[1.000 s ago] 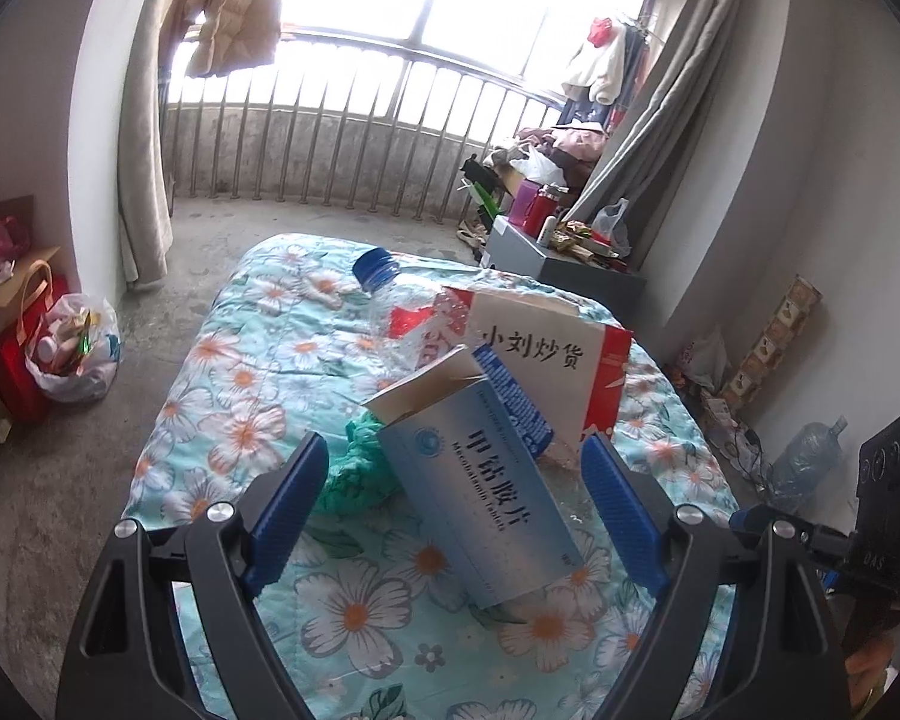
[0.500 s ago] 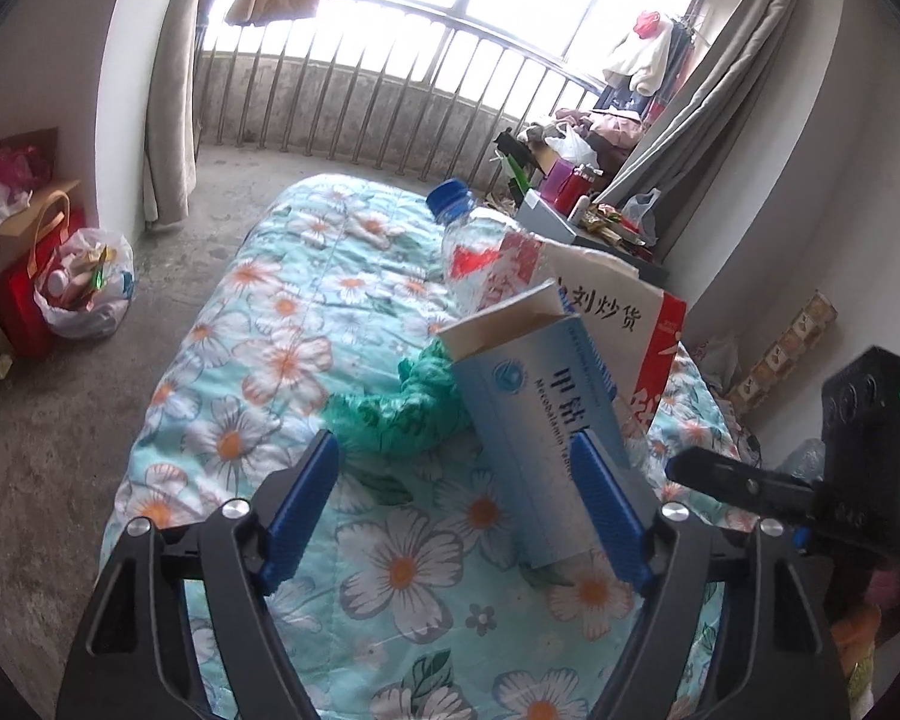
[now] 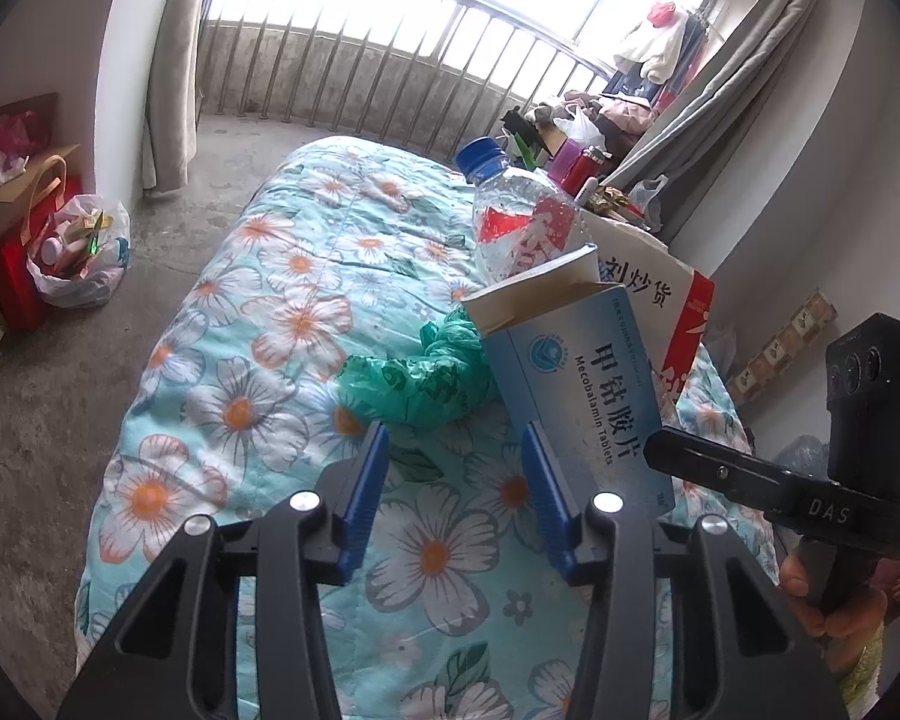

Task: Collect trash
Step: 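Grasp the white-blue medicine box with the right gripper while the left gripper grasps the green plastic bag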

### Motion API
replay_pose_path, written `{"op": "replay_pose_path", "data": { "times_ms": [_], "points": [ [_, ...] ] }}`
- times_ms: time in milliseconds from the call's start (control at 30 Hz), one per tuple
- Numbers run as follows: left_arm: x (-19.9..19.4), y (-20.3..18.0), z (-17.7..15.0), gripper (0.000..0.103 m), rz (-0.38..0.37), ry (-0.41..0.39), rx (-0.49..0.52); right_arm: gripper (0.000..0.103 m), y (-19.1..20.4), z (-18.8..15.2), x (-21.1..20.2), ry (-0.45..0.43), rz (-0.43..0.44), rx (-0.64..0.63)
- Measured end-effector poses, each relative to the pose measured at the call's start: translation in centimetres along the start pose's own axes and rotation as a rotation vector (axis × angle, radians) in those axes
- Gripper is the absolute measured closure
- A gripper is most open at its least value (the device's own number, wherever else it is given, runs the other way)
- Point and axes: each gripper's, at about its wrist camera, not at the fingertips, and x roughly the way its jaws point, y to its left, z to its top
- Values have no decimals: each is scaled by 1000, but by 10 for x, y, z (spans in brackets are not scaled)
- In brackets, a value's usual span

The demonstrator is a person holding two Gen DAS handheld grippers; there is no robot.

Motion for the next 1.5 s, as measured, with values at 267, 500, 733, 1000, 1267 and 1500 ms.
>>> {"op": "replay_pose_path", "data": {
  "times_ms": [267, 500, 733, 1000, 1267, 1500],
  "points": [
    [0, 7, -2, 62, 10, 3, -18, 66, 20, -9, -12, 27, 28, -96],
    [-5, 13, -4, 63, 15, 2, -28, 60, 47, -5, 7, 38, -31, -231],
    [-12, 23, -3, 63, 37, -13, -52, 67, 55, -2, 25, 57, -71, -255],
    [-26, 27, -2, 63, 38, -37, -54, 70, 31, -19, -10, 55, 22, -131],
    [-17, 19, -1, 63, 31, -22, -25, 73, -26, -68, -89, 30, 20, 75],
    [20, -1, 15, 47, 93, -24, 121, 74, -95, -92, -131, -73, -81, 347]
  ]
}}
